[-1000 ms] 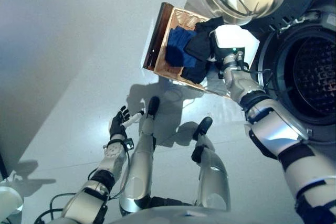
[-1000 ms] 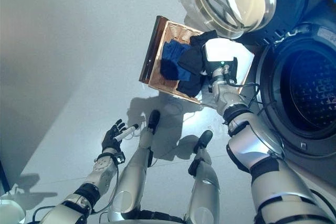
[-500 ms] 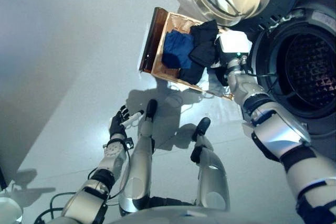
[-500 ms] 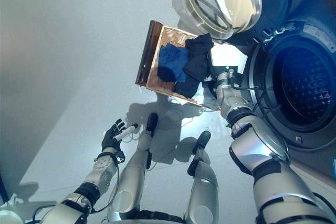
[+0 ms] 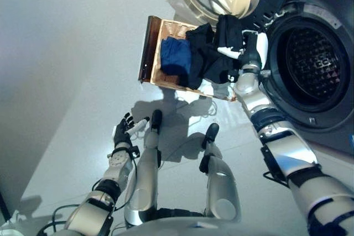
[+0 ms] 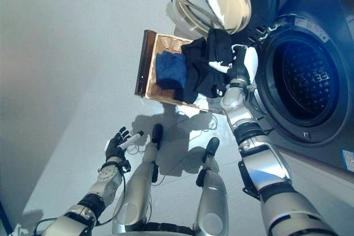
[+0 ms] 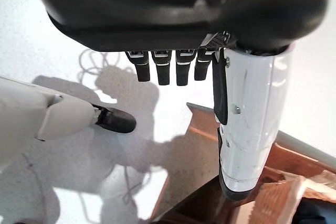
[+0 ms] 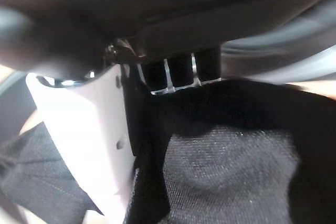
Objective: Pick up the clothes and place them into the washing machine
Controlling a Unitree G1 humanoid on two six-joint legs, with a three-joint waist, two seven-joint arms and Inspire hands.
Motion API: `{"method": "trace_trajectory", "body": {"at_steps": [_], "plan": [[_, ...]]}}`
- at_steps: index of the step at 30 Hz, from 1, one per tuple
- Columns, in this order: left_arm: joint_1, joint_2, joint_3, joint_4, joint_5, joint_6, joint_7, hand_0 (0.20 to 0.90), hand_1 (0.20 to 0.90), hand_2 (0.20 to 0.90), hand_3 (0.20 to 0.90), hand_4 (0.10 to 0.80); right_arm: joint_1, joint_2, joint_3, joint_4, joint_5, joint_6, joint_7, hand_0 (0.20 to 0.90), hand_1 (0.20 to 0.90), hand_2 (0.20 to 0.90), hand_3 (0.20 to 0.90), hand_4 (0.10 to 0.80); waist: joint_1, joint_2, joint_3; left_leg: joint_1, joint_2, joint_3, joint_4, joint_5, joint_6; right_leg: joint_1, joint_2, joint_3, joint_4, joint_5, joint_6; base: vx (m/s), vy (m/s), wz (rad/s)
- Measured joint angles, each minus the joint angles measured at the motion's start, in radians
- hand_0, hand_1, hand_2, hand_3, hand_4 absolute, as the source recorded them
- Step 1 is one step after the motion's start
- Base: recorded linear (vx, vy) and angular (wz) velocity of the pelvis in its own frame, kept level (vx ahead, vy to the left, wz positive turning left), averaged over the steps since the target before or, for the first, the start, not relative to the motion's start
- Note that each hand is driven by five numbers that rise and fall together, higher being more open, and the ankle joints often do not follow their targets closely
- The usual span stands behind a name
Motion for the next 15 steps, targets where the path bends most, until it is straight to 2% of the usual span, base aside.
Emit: {"method": "trace_trajectory", "body": {"at_steps": [6,9,15], "plan": [[0.047,-0.001,-0.001,0.001,-0.003,0.002,-0.005,0.900,0.900,0.900,0.900,0.800,0.127,0.078,-0.085,-0.042,0.310,-0.101,0.031,0.200,0.200,0.200,0.200,0.300,-0.003,0.004,0.000,0.023,0.000,0.017,-0.020,-0.001,0.002,0.001,0.001,0.026,-0.014,0.005,0.002,0.008,-0.007,-0.13],[0.050,-0.011,-0.004,-0.002,-0.005,0.003,-0.015,0.900,0.900,0.900,0.900,0.800,0.150,0.098,-0.134,-0.055,0.488,-0.153,0.042,0.200,0.200,0.200,0.200,0.300,-0.004,0.027,0.005,0.022,-0.002,0.021,-0.020,-0.004,0.002,0.000,-0.001,0.030,-0.017,0.007,0.002,0.002,-0.001,-0.04],[0.052,-0.042,-0.016,-0.008,-0.037,0.003,-0.023,0.900,0.900,0.900,0.900,0.800,0.147,0.121,-0.232,-0.072,0.697,-0.279,0.051,0.200,0.200,0.200,0.200,0.300,-0.010,0.086,0.003,0.013,-0.003,0.021,-0.020,-0.007,0.001,-0.004,-0.002,0.030,-0.025,0.009,0.005,0.006,-0.004,0.00]]}}
